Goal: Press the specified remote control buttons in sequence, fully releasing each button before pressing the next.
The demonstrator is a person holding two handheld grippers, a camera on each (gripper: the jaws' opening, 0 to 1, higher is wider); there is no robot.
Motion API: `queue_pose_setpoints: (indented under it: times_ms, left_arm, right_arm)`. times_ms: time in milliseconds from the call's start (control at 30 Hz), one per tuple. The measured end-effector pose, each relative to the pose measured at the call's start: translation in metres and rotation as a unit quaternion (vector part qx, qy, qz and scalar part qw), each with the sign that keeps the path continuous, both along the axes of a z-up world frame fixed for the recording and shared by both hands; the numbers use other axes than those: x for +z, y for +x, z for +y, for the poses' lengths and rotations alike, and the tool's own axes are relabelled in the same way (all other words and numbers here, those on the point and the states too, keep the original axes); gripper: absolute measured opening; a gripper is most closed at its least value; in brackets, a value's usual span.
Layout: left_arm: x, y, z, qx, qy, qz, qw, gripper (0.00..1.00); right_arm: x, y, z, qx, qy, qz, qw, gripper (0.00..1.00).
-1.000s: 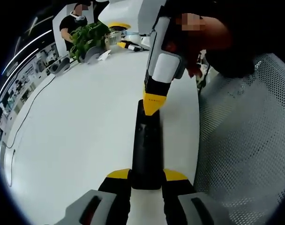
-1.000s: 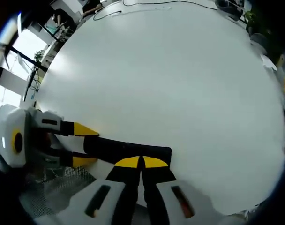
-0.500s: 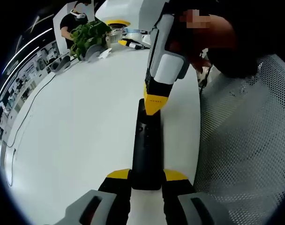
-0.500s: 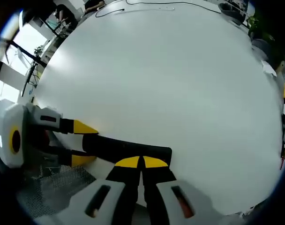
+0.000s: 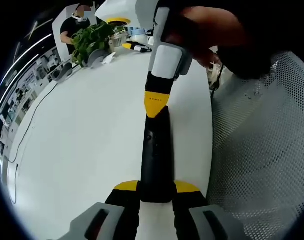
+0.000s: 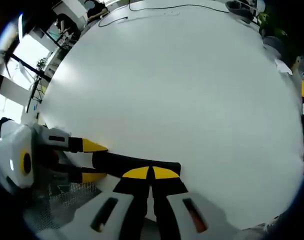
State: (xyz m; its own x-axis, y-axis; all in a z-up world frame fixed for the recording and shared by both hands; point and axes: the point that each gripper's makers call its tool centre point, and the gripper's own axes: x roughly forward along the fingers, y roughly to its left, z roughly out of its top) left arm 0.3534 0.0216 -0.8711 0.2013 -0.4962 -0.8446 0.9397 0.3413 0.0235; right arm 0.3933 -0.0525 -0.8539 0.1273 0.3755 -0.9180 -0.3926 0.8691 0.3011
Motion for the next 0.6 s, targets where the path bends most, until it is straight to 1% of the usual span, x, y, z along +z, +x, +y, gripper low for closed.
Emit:
queue_pose_setpoints:
  times_ms: [100,200,267,400,533,600]
  left_arm:
    - [0.0,0.0,0.0,0.0,-0.005,0.0,1.0,0.24]
    - [0.0,-0.001,0.0,0.004,-0.007,0.008,0.9999,0.24]
    - [0.0,-0.002,0.0,0.0,-0.004,0.008,1.0,0.24]
    - [-0.001,-0.002,-0.001,0.0,0.0,0.009,1.0,0.24]
    - [-0.001,-0.002,-0.001,-0.002,0.002,0.009,1.0,0.25]
    - [-0.001,-0.002,-0.001,-0.002,0.003,0.01,0.9999,0.25]
  right_arm:
    - [0.003,0.002,0.002,-0.003,0.006,-0.012,0.9999,0.0]
    - [0.004,0.007,0.002,-0.001,0.001,-0.028,0.9996,0.0]
    - [0.004,0.008,0.004,0.002,0.004,-0.03,0.9995,0.0]
    - [0.001,0.004,0.009,0.009,0.014,-0.017,0.9997,0.0]
    - [-0.007,-0.003,0.009,0.018,0.006,0.001,0.9998,0.0]
    - [-0.008,-0.003,0.009,0.02,0.003,0.0,0.9998,0.0]
